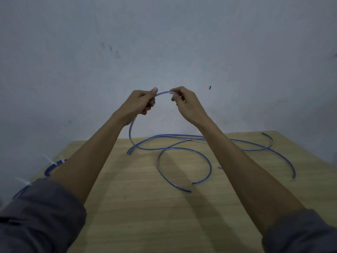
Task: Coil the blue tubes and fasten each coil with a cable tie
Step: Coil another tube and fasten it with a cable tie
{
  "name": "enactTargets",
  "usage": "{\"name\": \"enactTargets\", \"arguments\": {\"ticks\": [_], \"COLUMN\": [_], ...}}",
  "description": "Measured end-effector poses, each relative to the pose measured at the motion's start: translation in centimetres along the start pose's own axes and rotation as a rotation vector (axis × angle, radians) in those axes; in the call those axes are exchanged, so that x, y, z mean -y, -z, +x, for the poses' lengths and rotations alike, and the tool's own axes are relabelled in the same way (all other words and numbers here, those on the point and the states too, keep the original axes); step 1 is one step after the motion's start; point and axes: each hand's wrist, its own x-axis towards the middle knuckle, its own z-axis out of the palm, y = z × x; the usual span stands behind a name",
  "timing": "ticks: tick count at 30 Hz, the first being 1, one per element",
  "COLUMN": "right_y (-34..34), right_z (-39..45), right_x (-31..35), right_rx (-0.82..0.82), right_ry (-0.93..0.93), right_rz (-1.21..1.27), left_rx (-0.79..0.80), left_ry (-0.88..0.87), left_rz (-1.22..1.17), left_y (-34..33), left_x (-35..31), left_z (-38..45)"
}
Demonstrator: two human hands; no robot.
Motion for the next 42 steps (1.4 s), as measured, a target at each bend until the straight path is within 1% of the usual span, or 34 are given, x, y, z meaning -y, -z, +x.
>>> {"name": "enactTargets", "arguments": {"ticks": [3, 5, 7, 8, 9, 12, 13, 15, 16, 19, 22, 24, 26, 28, 30, 35, 37, 39, 42], "right_y": [0.7, 1.0, 1.2, 1.4, 1.5, 1.1, 0.9, 0.4, 0.3, -0.1, -0.4, -0.6, -0.9, -1.2, -1.5, -2.1, -2.4, -3.0, -3.7], "right_z": [-0.2, -0.5, -0.9, -1.1, -1.5, -2.9, -3.4, -4.3, -4.7, -5.6, -6.0, -6.2, -6.1, -6.0, -5.9, -6.1, -6.2, -6.5, -7.0], "right_x": [-0.8, -1.4, -1.6, -1.7, -1.7, -1.5, -1.4, -1.1, -0.8, -0.8, -1.7, -2.2, -2.7, -3.1, -3.4, -3.8, -3.9, -3.8, -3.6], "right_rx": [-0.017, -0.108, -0.19, -0.181, -0.139, 0.022, 0.03, 0.002, -0.001, 0.042, 0.112, 0.098, 0.033, -0.023, -0.057, -0.14, -0.096, -0.016, 0.044], "right_ry": [0.046, 0.011, -0.071, -0.099, -0.12, -0.219, -0.219, -0.172, -0.112, 0.046, 0.128, 0.168, 0.176, 0.172, 0.138, -0.037, -0.068, -0.086, -0.122], "right_rz": [-0.168, -0.189, -0.167, -0.169, -0.172, -0.089, -0.077, -0.122, -0.141, -0.152, -0.219, -0.261, -0.248, -0.244, -0.21, -0.079, -0.081, -0.095, -0.062], "left_rx": [0.036, 0.097, 0.128, 0.125, 0.106, -0.03, -0.071, -0.11, -0.117, -0.134, -0.076, 0.006, 0.118, 0.168, 0.154, 0.15, 0.108, 0.07, 0.022], "left_ry": [0.017, 0.023, 0.042, 0.05, 0.056, 0.077, 0.093, 0.124, 0.138, 0.192, 0.223, 0.212, 0.183, 0.144, 0.113, 0.117, 0.096, 0.059, 0.062], "left_rz": [-0.17, -0.184, -0.177, -0.196, -0.232, -0.407, -0.475, -0.6, -0.646, -0.738, -0.863, -0.925, -0.917, -0.776, -0.641, -0.59, -0.492, -0.414, -0.443], "left_y": [-0.1, -0.4, -0.8, -1.0, -1.2, -2.2, -2.5, -3.0, -3.2, -3.3, -3.1, -3.0, -2.8, -2.9, -3.3, -5.2, -6.1, -6.9, -7.8], "left_x": [-0.9, -0.9, -0.6, -0.4, -0.2, 0.3, 0.5, 0.8, 0.9, 1.3, 1.5, 1.6, 1.6, 1.9, 2.7, 5.5, 6.2, 6.4, 6.7], "left_z": [-0.9, -1.7, -2.4, -2.7, -3.0, -3.0, -2.8, -2.5, -2.4, -2.1, -2.1, -2.3, -2.8, -3.5, -4.1, -5.2, -5.4, -5.5, -5.5]}}
